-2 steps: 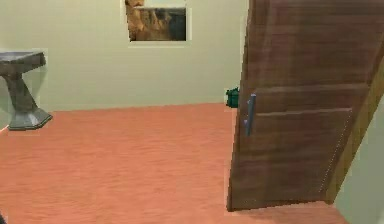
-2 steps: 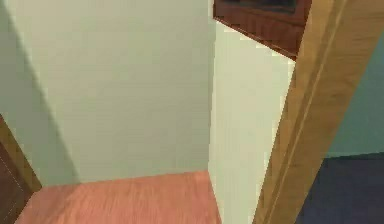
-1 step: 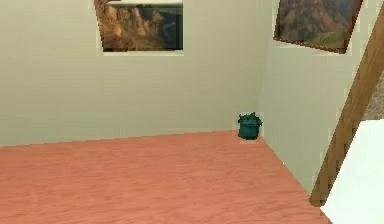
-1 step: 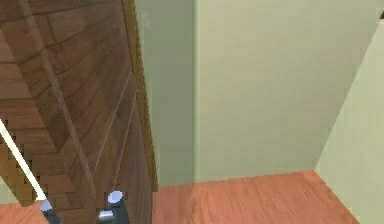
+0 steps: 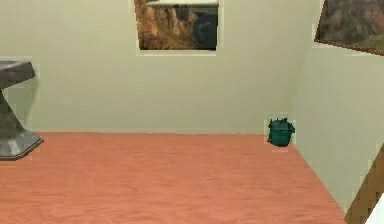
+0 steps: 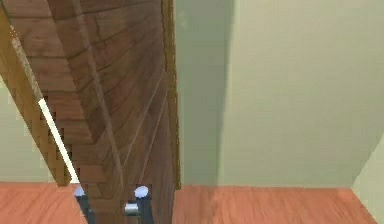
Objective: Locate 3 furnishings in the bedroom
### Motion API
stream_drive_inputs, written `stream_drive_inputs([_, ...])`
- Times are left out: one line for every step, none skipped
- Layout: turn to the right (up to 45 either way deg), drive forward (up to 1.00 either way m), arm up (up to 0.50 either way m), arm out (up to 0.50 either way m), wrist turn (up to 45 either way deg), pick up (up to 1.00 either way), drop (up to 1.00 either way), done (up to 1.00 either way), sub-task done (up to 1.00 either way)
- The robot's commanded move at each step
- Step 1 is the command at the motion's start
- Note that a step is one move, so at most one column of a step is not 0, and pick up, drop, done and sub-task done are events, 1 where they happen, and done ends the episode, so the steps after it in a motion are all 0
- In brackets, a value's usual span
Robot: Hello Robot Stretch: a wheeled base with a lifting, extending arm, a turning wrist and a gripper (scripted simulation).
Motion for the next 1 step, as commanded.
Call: stream_drive_inputs([0.0,0.35,0.00,0.00,0.0,0.00,0.00,0.00,0.00])
